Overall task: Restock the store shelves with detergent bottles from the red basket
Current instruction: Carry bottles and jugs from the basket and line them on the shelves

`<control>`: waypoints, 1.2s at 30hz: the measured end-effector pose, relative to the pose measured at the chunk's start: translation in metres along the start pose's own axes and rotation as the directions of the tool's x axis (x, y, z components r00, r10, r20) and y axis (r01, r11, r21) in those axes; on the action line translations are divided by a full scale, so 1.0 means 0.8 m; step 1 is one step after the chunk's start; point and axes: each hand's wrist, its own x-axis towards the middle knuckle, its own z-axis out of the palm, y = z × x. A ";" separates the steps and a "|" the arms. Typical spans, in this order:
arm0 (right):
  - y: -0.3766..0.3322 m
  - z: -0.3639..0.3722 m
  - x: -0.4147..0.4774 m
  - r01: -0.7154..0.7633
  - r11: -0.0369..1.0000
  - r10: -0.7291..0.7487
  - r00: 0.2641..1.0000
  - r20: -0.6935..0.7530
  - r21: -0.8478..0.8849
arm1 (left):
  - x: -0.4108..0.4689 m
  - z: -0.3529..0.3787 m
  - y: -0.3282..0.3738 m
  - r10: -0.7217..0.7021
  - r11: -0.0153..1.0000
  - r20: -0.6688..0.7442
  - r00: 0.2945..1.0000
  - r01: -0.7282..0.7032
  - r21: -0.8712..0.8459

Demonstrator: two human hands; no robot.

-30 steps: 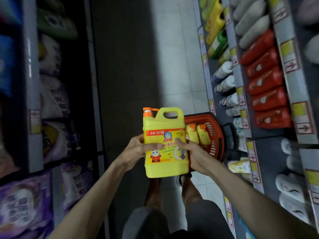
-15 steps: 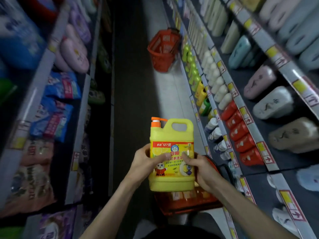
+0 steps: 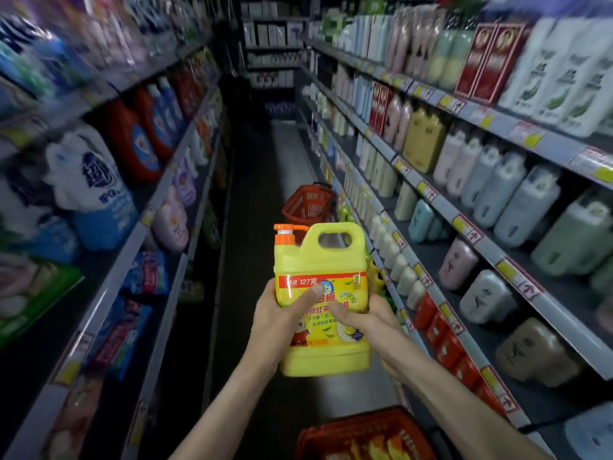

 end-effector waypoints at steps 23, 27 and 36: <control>0.006 0.026 -0.016 0.007 1.000 0.007 0.840 0.543 -0.024 | -0.187 0.028 -0.001 0.114 0.994 -0.597 0.795 -0.091 0.068; 0.035 0.051 -0.052 -0.031 0.995 0.086 0.745 0.662 -0.093 | -0.244 0.033 -0.027 0.071 0.997 -0.756 0.651 -0.050 0.051; 0.058 0.151 -0.191 0.052 0.980 0.154 0.403 0.902 -0.191 | -0.443 0.024 -0.052 0.052 0.998 -0.948 0.313 -0.060 0.036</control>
